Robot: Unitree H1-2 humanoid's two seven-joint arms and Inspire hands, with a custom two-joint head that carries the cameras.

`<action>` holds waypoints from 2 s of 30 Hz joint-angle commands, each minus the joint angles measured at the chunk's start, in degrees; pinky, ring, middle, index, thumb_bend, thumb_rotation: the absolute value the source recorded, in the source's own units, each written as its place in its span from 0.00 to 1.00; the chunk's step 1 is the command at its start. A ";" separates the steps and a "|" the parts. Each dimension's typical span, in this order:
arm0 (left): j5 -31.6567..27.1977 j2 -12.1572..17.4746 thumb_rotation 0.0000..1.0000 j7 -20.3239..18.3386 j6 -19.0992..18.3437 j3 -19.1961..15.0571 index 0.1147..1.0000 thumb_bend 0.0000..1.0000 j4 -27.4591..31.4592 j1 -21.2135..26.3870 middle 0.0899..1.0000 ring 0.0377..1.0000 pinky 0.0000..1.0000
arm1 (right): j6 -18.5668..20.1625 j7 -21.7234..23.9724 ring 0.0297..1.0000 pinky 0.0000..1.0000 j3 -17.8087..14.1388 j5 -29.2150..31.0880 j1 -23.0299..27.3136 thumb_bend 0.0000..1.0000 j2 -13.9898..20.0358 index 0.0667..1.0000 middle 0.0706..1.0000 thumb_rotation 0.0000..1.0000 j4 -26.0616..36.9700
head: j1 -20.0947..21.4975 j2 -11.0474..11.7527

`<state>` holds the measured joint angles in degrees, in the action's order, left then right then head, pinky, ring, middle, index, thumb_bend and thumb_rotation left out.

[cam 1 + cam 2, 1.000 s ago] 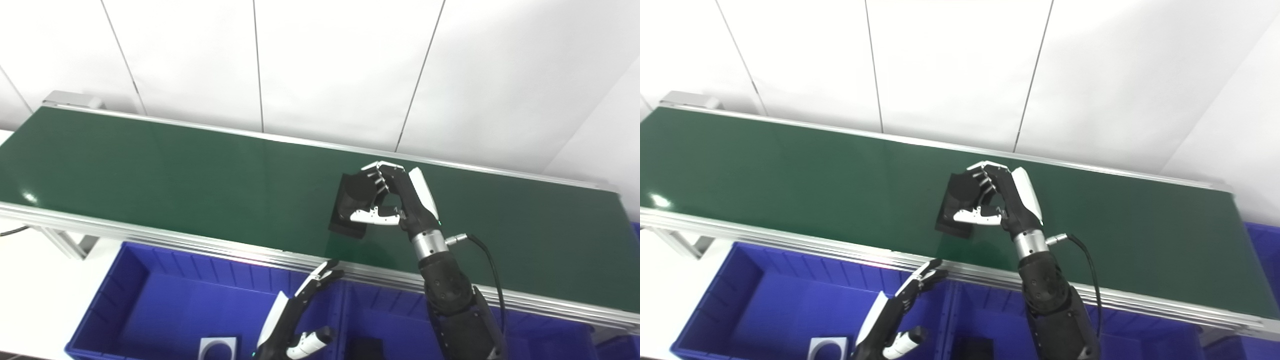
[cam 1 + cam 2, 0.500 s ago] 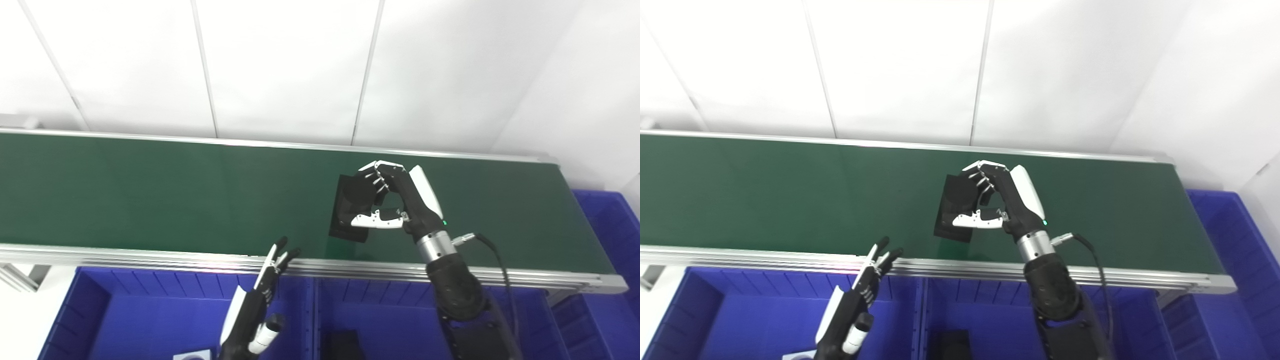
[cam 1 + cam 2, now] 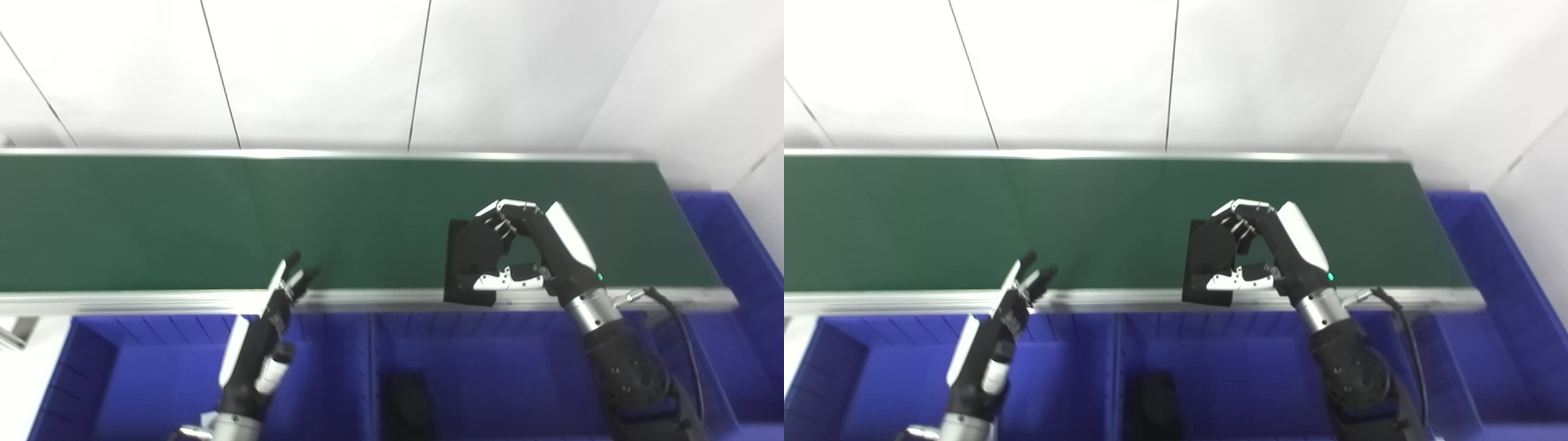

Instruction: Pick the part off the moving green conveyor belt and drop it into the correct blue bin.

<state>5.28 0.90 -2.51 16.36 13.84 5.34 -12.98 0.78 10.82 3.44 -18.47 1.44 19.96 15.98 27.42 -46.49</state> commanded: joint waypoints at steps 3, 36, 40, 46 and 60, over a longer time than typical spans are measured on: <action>-0.81 0.31 1.00 -1.26 -1.76 -0.72 0.97 0.96 3.43 1.61 0.89 0.93 0.94 | 0.84 1.67 0.39 0.33 -1.03 0.55 -1.15 0.52 2.62 0.48 0.43 0.00 5.07 | 0.18 -0.79; -0.75 -0.06 1.00 -3.24 -5.63 -2.07 0.97 0.96 6.25 2.48 0.87 0.92 0.97 | -3.15 5.99 0.38 0.31 6.14 -4.77 -8.45 0.52 6.56 0.48 0.46 0.00 -3.87 | -0.25 -3.35; -1.28 -0.01 1.00 -3.45 -5.30 -2.16 0.97 0.96 5.82 2.35 0.87 0.93 0.97 | -3.01 5.27 0.39 0.33 6.81 -5.81 -8.69 0.52 5.85 0.47 0.46 0.00 -5.49 | -0.47 -3.31; -1.30 0.06 1.00 -3.59 -5.33 -2.32 0.97 0.97 5.72 2.21 0.87 0.92 0.98 | -3.78 2.02 0.38 0.32 8.03 -9.02 -8.11 0.52 4.16 0.48 0.44 0.00 -10.98 | -1.16 -3.03; -1.49 -0.27 1.00 -3.81 -4.94 -2.43 0.96 0.98 5.64 2.34 0.83 0.89 0.96 | -9.78 -8.71 0.37 0.32 10.41 -14.54 -4.89 0.52 1.57 0.49 0.43 0.00 -22.42 | -3.03 -2.46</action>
<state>3.97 0.88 -6.45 10.06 11.40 9.54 -11.24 -5.54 4.91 14.17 -32.60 -4.49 21.64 -7.15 24.44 -48.87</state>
